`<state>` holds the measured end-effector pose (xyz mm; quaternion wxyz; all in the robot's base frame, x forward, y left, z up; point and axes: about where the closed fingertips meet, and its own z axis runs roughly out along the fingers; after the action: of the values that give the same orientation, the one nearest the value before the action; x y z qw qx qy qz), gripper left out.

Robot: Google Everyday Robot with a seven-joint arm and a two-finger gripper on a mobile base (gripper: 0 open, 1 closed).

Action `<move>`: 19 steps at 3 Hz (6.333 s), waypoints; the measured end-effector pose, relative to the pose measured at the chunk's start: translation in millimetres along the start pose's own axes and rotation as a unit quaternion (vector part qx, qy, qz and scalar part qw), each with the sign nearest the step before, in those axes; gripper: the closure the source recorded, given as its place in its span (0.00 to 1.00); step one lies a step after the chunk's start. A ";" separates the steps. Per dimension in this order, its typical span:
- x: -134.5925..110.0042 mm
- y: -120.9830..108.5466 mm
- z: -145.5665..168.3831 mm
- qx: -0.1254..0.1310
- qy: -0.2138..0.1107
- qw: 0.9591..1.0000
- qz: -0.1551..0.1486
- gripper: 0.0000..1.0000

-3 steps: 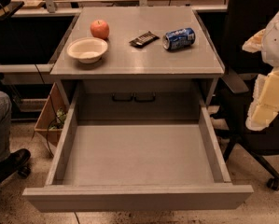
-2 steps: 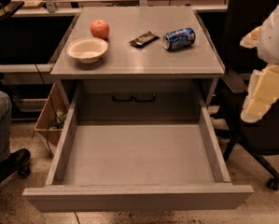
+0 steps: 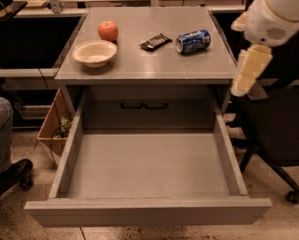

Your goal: Place pepsi can into top drawer

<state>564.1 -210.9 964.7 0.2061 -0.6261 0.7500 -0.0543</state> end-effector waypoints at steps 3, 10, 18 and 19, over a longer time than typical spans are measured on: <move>-44.2 -106.5 71.8 -0.004 -0.025 0.999 -0.026 0.00; -81.2 -192.9 200.4 0.024 -0.099 0.991 0.087 0.00; -53.9 -248.9 226.3 0.116 -0.094 0.957 0.248 0.26; -57.8 -246.1 228.4 0.109 -0.100 0.958 0.244 0.49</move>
Offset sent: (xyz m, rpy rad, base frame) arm 0.1570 0.0287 -0.0145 0.0474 -0.0057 0.0632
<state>883.5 -166.7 854.6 0.3540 -0.3999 0.8452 -0.0205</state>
